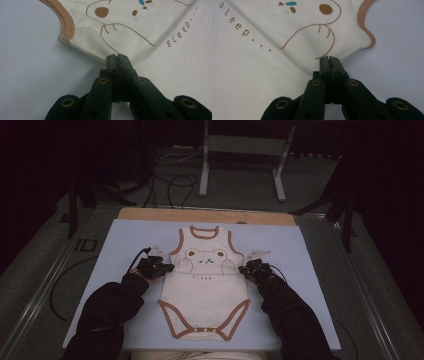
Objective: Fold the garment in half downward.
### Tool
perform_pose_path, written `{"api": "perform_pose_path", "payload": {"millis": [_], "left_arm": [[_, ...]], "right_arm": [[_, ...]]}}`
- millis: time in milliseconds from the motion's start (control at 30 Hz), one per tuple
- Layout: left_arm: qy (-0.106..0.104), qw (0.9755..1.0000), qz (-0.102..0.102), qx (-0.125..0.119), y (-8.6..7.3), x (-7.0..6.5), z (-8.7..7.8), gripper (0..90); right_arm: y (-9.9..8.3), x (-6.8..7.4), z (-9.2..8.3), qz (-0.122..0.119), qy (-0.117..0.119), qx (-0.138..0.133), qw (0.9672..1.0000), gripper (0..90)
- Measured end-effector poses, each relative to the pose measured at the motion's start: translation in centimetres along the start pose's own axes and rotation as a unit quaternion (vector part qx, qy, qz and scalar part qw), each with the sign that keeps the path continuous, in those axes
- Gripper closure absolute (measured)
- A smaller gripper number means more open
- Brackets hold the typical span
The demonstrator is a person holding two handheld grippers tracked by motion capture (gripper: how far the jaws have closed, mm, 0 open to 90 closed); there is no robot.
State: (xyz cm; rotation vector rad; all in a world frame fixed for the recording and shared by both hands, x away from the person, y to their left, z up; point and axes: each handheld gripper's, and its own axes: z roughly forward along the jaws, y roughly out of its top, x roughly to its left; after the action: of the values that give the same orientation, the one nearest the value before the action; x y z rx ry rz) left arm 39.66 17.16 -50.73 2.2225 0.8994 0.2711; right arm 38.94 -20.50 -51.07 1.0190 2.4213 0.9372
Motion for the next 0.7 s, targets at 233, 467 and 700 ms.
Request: {"api": "perform_pose_path", "payload": {"millis": [233, 467, 700], "left_arm": [[-0.001, 0.9999, -0.008, -0.013, -0.1, 0.2, -0.5, 90.0], [-0.001, 0.9994, -0.016, -0.030, 0.1, 0.2, -1.4, 90.0], [-0.002, 0.9992, -0.013, -0.038, 0.1, -0.4, -2.4, 90.0]], "right_arm": [[0.3, 0.0, -0.7, 0.001, -0.002, -0.012, 0.9999, 90.0], [0.7, 0.1, -1.7, -0.003, -0.007, -0.026, 0.9996, 90.0], [1.0, 0.5, -2.9, -0.007, -0.008, -0.041, 0.9991, 90.0]]}}
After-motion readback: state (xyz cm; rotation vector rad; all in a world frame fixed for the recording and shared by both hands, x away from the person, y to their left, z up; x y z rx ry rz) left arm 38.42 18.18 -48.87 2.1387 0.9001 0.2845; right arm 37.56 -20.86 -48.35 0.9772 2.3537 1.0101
